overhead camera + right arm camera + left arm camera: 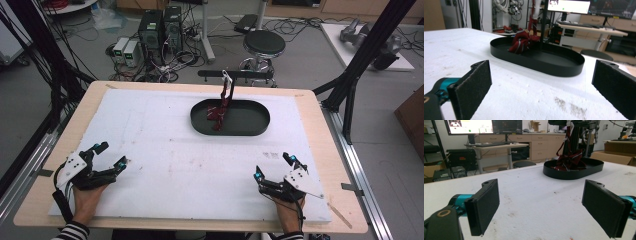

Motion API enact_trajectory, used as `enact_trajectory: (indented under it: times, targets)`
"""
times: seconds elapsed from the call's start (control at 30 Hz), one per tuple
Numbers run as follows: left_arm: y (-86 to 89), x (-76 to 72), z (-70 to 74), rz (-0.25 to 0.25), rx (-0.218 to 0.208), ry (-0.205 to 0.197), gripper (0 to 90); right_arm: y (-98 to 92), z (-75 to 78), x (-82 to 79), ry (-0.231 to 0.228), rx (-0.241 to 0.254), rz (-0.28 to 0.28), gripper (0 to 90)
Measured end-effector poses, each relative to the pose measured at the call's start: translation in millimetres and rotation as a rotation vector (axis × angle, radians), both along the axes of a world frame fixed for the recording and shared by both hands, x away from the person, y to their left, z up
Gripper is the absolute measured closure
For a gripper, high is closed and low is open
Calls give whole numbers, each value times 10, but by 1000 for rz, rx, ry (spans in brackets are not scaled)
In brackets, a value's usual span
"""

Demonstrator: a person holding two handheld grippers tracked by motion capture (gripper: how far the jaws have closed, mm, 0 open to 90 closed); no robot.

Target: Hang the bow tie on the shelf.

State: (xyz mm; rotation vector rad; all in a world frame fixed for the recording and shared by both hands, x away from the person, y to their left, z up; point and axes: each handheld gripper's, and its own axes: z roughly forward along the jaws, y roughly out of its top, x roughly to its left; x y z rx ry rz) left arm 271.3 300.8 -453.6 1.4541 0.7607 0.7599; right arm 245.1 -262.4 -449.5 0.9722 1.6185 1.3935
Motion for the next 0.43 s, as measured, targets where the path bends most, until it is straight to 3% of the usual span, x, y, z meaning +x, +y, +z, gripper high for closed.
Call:
enact_trajectory:
  times: [0.17, 0.43]
  targets:
    - [-4, -10, -1, -1, -1, -5, 148, -63, -27, 39, 7, 56, -25, 14]
    - [-11, -7, 1, 2, 9, -1, 148, -61, -31, 37, 7, 56, -32, 14]
